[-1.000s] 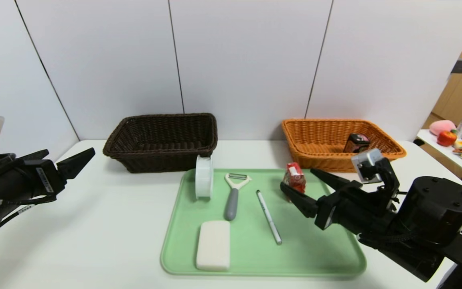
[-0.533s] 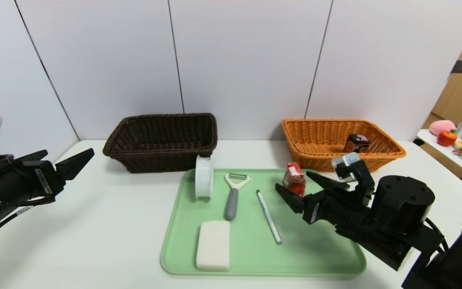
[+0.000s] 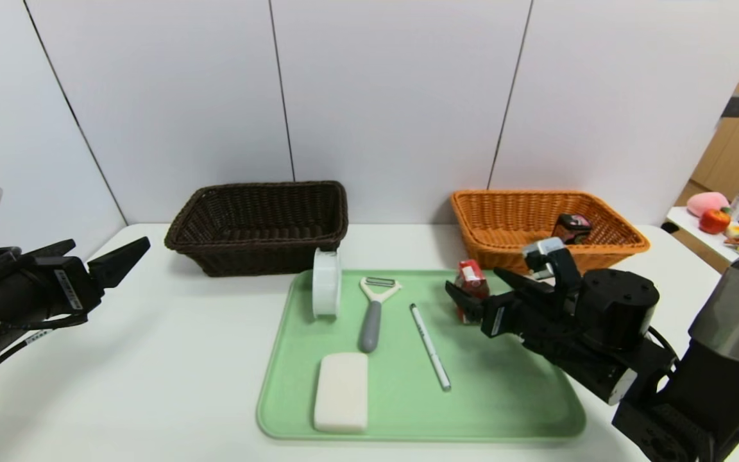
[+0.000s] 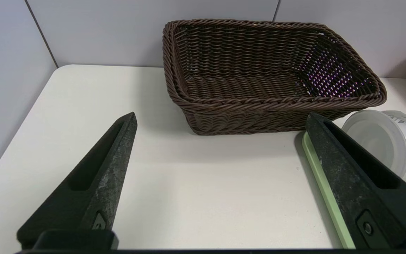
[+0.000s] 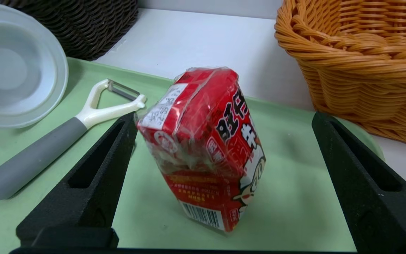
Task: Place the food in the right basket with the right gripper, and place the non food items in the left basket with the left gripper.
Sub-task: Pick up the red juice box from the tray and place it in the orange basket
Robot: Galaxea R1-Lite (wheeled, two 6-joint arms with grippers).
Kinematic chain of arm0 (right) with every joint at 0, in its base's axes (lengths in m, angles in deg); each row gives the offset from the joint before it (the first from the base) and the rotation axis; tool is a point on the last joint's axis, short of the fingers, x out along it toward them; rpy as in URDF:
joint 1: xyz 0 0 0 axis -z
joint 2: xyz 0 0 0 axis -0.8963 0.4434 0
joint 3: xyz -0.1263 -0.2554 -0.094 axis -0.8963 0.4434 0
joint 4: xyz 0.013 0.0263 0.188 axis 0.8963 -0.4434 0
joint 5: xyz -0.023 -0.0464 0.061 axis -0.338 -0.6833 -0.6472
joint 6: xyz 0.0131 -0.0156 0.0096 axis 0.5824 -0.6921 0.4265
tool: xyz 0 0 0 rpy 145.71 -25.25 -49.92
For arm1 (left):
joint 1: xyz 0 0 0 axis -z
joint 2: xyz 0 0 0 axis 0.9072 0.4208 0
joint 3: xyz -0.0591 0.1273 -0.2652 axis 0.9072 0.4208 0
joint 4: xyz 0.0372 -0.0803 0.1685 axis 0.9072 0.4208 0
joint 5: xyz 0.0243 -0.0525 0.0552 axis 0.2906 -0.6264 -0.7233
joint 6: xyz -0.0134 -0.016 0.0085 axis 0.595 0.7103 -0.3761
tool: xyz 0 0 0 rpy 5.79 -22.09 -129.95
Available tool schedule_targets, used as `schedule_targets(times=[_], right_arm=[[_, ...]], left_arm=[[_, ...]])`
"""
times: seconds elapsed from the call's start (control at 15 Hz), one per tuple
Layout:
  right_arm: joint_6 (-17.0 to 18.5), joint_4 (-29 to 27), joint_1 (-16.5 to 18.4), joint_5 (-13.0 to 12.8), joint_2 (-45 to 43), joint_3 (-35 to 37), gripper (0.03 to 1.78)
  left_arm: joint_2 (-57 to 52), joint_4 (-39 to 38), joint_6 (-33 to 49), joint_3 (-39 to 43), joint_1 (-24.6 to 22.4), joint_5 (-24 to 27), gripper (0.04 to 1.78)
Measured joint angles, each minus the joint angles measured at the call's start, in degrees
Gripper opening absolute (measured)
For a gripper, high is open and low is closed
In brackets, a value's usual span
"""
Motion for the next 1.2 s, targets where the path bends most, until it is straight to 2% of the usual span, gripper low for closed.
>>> schedule_targets(times=[0.07, 0.33, 0.53, 0.67, 1.07, 1.2], right_arm=[[-0.02, -0.02, 0.09, 0.02, 0.52, -0.68, 1.69], [0.68, -0.02, -0.49, 0.57, 1.40, -1.07, 1.08], [1.07, 0.04, -0.90, 0.99, 1.79, -0.95, 0.78], [1.07, 0.17, -1.23, 1.35, 1.88, -0.84, 0.33], [0.99, -0.41, -2.84, 1.40, 0.55, -0.79, 0.34], [0.61, -0.24, -4.46, 2.47, -2.10, -2.33, 0.34]], left_arm=[[0.00, 0.00, -0.02, 0.00, 0.00, 0.02, 1.69], [0.00, -0.01, 0.05, -0.30, 0.00, 0.02, 1.69], [0.00, -0.01, 0.13, -0.41, 0.00, 0.05, 1.69], [0.00, -0.04, 0.16, -0.44, 0.00, 0.05, 1.69], [-0.15, -0.06, 0.09, -0.45, 0.00, 0.00, 1.69], [-0.37, -0.06, 0.07, -0.45, 0.00, 0.05, 1.69]])
